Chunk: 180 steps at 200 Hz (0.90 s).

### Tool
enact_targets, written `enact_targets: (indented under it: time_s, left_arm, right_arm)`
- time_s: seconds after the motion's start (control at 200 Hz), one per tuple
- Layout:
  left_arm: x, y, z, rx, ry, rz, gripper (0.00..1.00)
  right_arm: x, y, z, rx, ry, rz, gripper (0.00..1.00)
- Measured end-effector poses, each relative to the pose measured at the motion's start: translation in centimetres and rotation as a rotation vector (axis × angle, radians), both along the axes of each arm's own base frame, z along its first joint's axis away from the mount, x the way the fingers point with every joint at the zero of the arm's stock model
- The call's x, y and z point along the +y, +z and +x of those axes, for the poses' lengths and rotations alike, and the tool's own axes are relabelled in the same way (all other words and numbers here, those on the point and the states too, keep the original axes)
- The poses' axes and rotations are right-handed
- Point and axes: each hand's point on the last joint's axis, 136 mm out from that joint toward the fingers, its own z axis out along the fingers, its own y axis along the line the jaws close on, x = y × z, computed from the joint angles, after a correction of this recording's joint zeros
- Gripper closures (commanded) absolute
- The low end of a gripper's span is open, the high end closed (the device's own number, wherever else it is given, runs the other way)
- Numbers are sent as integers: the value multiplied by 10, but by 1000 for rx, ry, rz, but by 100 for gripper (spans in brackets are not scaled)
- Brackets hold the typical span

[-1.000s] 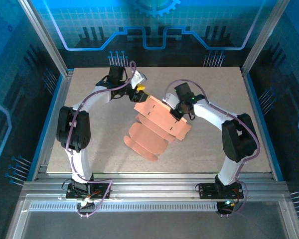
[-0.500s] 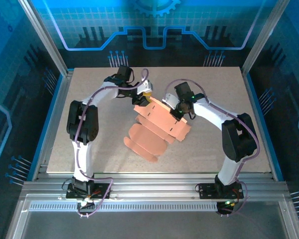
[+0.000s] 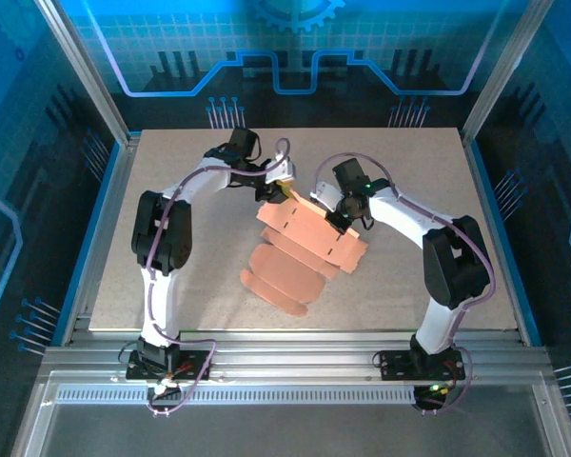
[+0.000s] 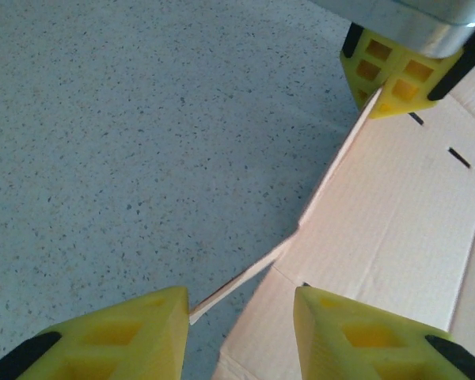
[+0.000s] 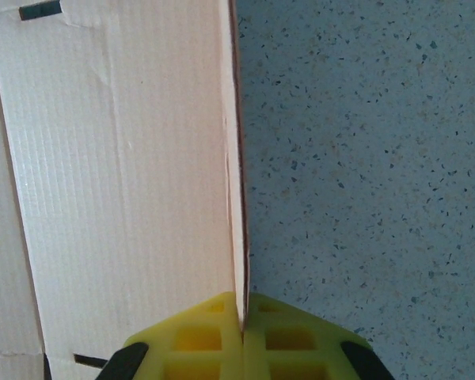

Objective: Fold the paper box

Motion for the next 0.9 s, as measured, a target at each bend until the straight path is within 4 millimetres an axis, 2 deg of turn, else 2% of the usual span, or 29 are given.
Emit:
enact_targets:
  time_s: [0.1,0.18,0.225,0.265,0.345,0.395,0.535,0.77,0.901]
  left_arm:
    - [-8,-4,4,-30,0,13,49]
    - [-14,-5,5,-56,-8,18,39]
    - [-17,-4,5,-60,-7,15,38]
    - [-18,-4,5,-69,-11,14,40]
    - [-18,-5,6,-62,-4,13,55]
    - [-17,-6,6,-62,-3,13,59]
    - [-14,-10,5,-36,17,11,65]
    - [-10,-30,-4,38,52,11,78]
    - [-10,-28,-5,55,85,-11,81]
  right_arm:
    - [0,0,0,0,1,1,100]
    - [2,1,1,-8,2,4,100]
    - [2,1,2,-8,2,4,100]
    - [2,1,2,-9,2,4,100]
    - [2,1,3,-12,2,6,100]
    - [2,1,3,-13,2,6,100]
    - [2,0,4,-15,-3,3,100]
    - [-6,4,15,-54,-62,-28,100]
    - [-8,5,18,-70,-86,-40,100]
